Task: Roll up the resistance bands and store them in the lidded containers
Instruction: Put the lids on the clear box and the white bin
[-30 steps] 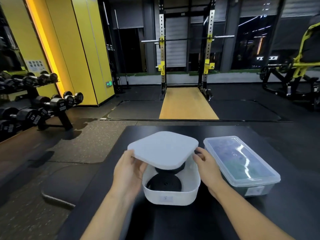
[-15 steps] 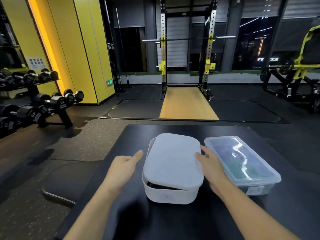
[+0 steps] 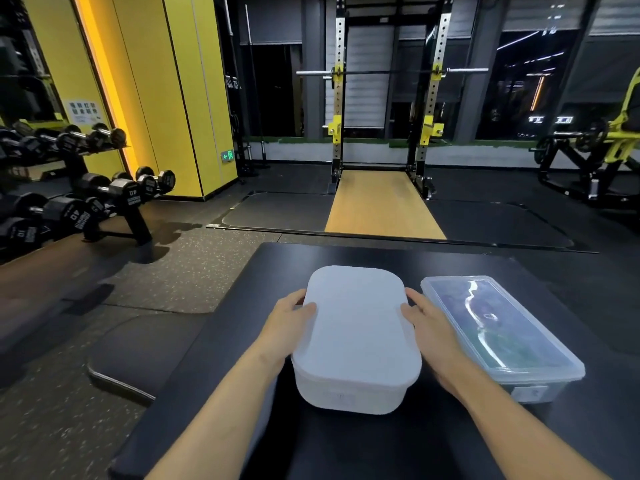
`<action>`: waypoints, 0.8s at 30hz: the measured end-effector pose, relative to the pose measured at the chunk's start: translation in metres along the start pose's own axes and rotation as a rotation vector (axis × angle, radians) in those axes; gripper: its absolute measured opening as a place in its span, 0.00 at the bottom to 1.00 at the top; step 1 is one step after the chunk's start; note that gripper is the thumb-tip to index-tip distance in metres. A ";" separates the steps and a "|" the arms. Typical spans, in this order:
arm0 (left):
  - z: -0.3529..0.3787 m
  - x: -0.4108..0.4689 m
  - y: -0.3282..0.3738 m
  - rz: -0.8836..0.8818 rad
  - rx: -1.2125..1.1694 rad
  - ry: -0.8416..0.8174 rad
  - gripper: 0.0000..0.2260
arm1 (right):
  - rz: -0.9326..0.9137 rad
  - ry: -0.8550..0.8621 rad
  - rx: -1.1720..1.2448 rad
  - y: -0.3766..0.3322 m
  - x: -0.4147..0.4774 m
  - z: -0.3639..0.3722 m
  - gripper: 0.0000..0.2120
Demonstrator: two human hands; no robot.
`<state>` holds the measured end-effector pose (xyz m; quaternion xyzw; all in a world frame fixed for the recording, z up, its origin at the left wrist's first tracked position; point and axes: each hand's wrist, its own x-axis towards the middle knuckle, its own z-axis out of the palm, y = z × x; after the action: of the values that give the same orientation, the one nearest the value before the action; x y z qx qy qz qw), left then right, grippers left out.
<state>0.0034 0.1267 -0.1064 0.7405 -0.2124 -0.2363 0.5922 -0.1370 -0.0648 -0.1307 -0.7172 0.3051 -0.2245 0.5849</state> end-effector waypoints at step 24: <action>0.025 0.051 0.010 0.248 0.859 -0.015 0.09 | -0.149 -0.080 -0.881 -0.025 0.023 0.024 0.23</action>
<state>0.0290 0.0754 -0.1066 0.8865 -0.3828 -0.0593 0.2531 -0.0999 -0.0611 -0.1125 -0.9261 0.2960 -0.0867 0.2172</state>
